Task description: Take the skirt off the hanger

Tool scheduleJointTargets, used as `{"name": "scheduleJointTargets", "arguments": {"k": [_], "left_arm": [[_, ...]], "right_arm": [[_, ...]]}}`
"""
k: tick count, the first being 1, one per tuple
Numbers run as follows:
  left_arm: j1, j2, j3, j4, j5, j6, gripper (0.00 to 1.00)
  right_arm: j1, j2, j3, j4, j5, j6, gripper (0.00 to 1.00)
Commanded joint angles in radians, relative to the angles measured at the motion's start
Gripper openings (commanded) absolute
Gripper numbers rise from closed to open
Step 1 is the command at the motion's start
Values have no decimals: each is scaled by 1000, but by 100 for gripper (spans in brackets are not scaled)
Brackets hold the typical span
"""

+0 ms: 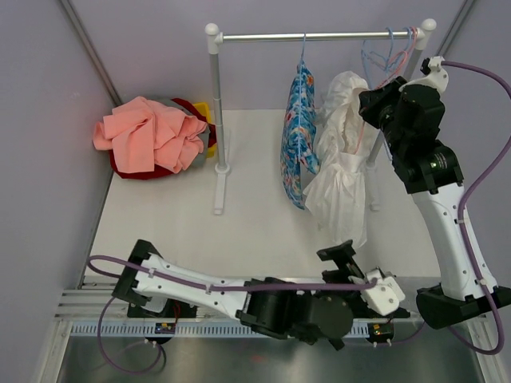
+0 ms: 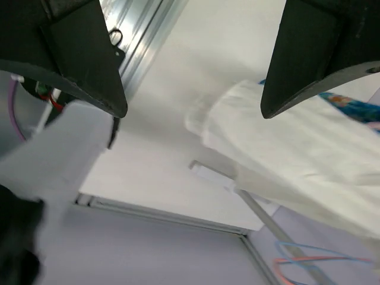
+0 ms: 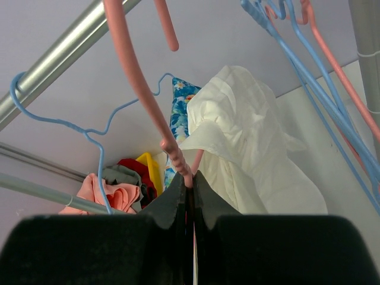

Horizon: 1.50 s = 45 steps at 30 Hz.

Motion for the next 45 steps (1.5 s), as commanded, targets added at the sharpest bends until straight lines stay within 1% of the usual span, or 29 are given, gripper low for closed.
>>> {"name": "scheduleJointTargets", "arguments": {"k": [1,5,7,9,13,15,16,19,23,28,30,31,32,35,36,38,41,44,45], "left_arm": [[45,-165,-25,227,-87,70,99],[91,-185,-43,316,-97,142,99],[134,-193,-58,334,-81,133,99],[163,-198,-71,339,-46,106,99],[238,-208,-95,319,35,2,99],[260,-217,-123,322,90,-37,99],[283,-222,-137,325,136,-80,99],[309,-228,-169,350,191,-124,99],[324,-222,-178,387,236,-144,98],[352,-198,-164,431,276,-144,91],[364,-190,-170,462,278,-172,80],[370,-185,-172,468,285,-186,72],[377,-182,-172,469,291,-193,57],[384,-176,-178,468,298,-216,33],[384,-178,-187,469,296,-219,15],[384,-187,-197,470,293,-233,0],[380,-204,-212,462,298,-249,0],[341,-208,-197,431,264,-232,0],[306,-202,-194,428,236,-203,0]], "right_arm": [[-3,-42,51,60,-12,11,0],[-3,-42,58,46,-25,4,0],[-3,-44,66,45,-29,7,0],[-3,-45,77,40,-35,8,0],[-3,-36,109,30,-42,7,0],[-3,-29,130,28,-48,10,0],[-3,-25,139,23,-49,13,0],[-2,-22,161,16,-49,16,0],[-3,-28,156,13,-51,27,0],[-2,-50,130,14,-65,60,0],[-3,-58,123,11,-78,73,0],[-3,-62,121,10,-83,83,0],[-2,-67,121,10,-85,88,0],[-2,-73,145,5,-81,88,0],[-2,-71,153,0,-81,85,0],[-3,-65,172,-1,-72,77,0],[-2,-52,178,3,-58,68,0],[-3,-35,172,26,-26,50,0],[-3,-29,173,34,-16,39,0]]}}
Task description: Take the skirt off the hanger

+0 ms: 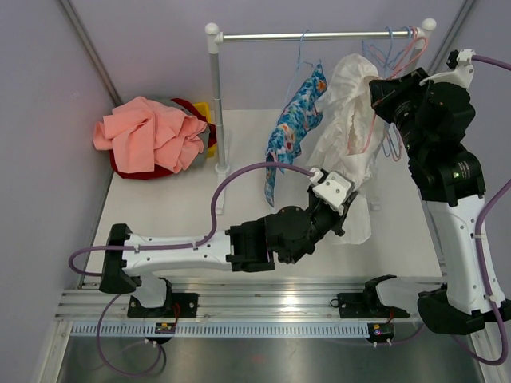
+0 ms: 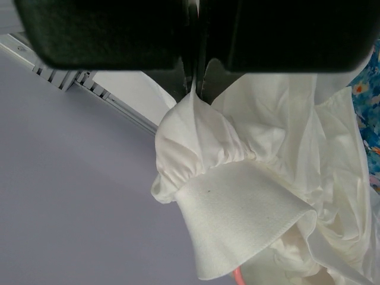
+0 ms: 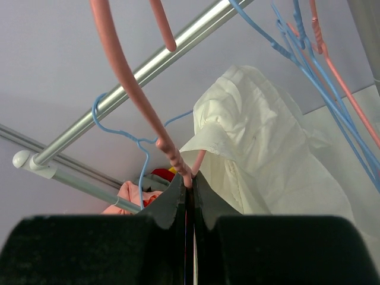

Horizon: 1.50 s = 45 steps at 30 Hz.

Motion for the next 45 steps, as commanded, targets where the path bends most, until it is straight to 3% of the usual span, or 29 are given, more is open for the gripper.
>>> {"name": "scheduleJointTargets", "arguments": {"k": [1,9,15,22,26,31,37,41,45], "left_arm": [[-76,-20,26,33,-50,22,0],[-321,174,270,-108,-231,236,0],[-364,271,367,-215,-234,261,0],[-358,270,245,-249,-301,238,0],[-256,201,113,-277,-291,102,0],[-148,86,8,-176,-294,143,0],[14,102,97,-132,-253,255,0],[135,176,241,-201,-225,282,0],[150,184,303,-223,-219,324,0]], "right_arm": [[4,13,48,83,51,-12,0],[4,27,-15,157,134,-29,0],[4,26,-36,163,163,-25,0],[4,30,8,131,163,-54,0],[4,24,56,39,94,-30,0],[4,-23,45,-97,-88,9,0],[4,-160,-65,-257,-242,40,0],[4,-183,-65,-402,-374,21,0],[4,-206,-55,-447,-371,-6,0]]}}
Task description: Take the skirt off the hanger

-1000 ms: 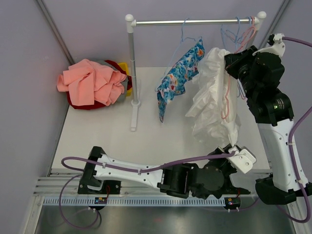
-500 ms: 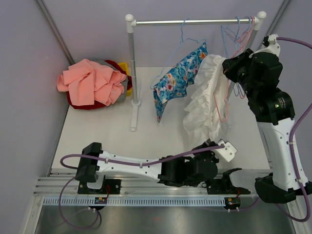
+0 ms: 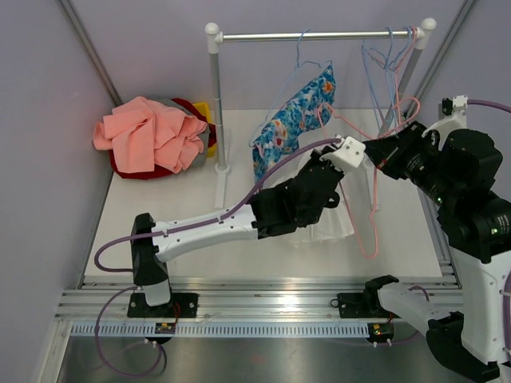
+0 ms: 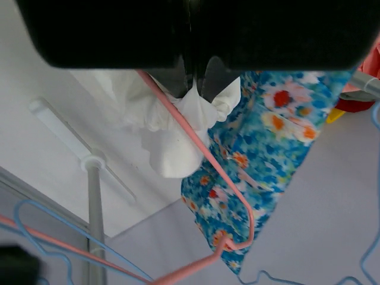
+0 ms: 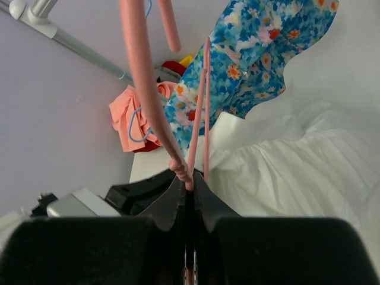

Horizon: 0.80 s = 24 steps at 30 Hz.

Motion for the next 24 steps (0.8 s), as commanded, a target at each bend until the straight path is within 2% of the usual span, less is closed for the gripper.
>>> {"name": "scheduleJointTargets", "arguments": {"k": [1,7,10,12,13,14,16,17,20,24], "left_arm": [[-14,-29,48,43,32,44,0],[-137,-205,-173,-23,-8,-108,0],[-244,-301,-284,-207,-94,-206,0],[-279,-348,-351,-322,-149,-358,0],[-308,-401,-371,-439,-159,-415,0],[-322,-427,-412,-497,-175,-526,0],[-371,-479,-445,-644,-198,-639,0],[-385,-522,-460,-686,-214,-739,0],[-451,-575,-494,-833,-246,-916,0],[-505,-573,-483,-953,-281,-1049,0]], "right_arm": [[6,7,27,-76,-51,-27,0],[6,151,138,17,55,-129,0],[4,282,259,53,95,-170,0],[6,350,372,60,125,-195,0],[4,405,404,68,140,-202,0],[4,429,452,100,168,-217,0],[4,499,503,144,188,-236,0],[6,527,532,149,197,-250,0],[4,646,674,146,217,-265,0],[6,766,813,158,239,-287,0]]}}
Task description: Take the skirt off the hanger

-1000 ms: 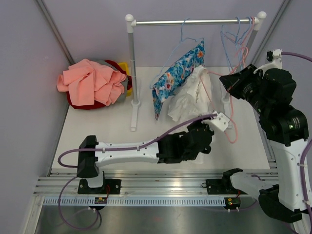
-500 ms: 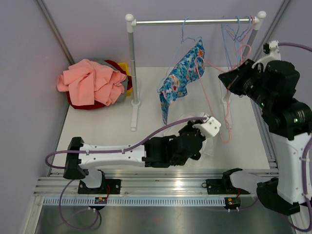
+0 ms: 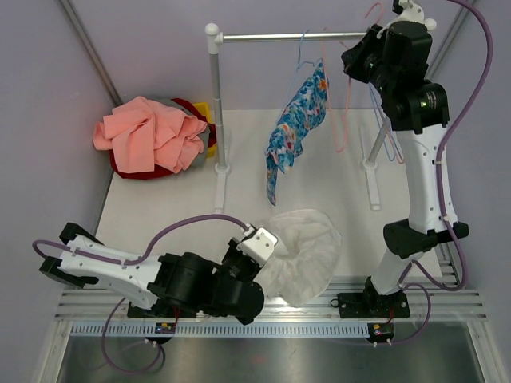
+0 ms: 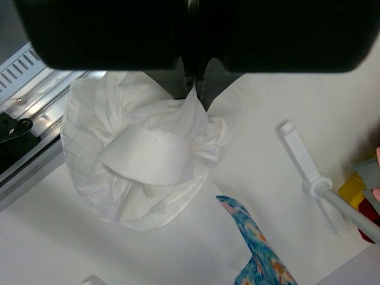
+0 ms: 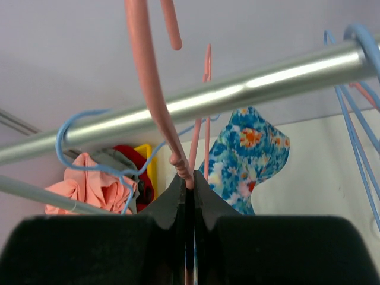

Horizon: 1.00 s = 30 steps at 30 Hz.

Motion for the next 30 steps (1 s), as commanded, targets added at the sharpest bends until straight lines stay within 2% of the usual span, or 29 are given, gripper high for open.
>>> {"name": "scheduleJointTargets", "arguments": {"k": [1,4,6,7,10,18,21,22,23,24,25,26,27,28,29,30], "left_arm": [[-40,4,13,-169,-102,-240,0],[-44,27,52,-241,-129,-306,0],[-46,38,77,-308,-160,-362,0],[-46,38,103,-395,-174,-434,0],[-44,7,117,-485,-201,-470,0],[-15,-117,97,-468,-235,-363,0],[48,-154,109,-352,-238,-208,0],[93,-163,108,-312,-235,-89,0],[120,-180,111,-277,-229,-35,0],[172,-191,122,-217,-229,14,0],[199,-202,126,-178,-229,125,0],[229,-234,129,-134,-224,189,0],[294,-251,134,-20,-217,255,0],[328,-275,128,56,-202,412,0],[365,-295,123,137,-165,492,0],[450,-332,116,294,-140,568,0]], "right_arm": [[5,78,111,73,59,-58,0],[3,133,137,68,92,-85,0],[2,144,95,70,104,-93,0],[2,145,70,79,107,-96,0],[0,124,-49,126,118,-107,0],[-3,41,-296,206,156,-112,0],[-3,-20,-367,229,158,-99,0],[-3,-31,-378,226,161,-95,0],[-3,-40,-392,223,164,-93,6],[-3,-60,-398,212,164,-92,18],[-4,-71,-404,208,165,-93,52],[-3,-83,-418,205,171,-93,67],[-4,-107,-425,195,178,-93,77],[-3,-121,-435,192,182,-93,87],[-3,-137,-456,191,193,-90,92],[-4,-172,-468,189,199,-89,96]]}}
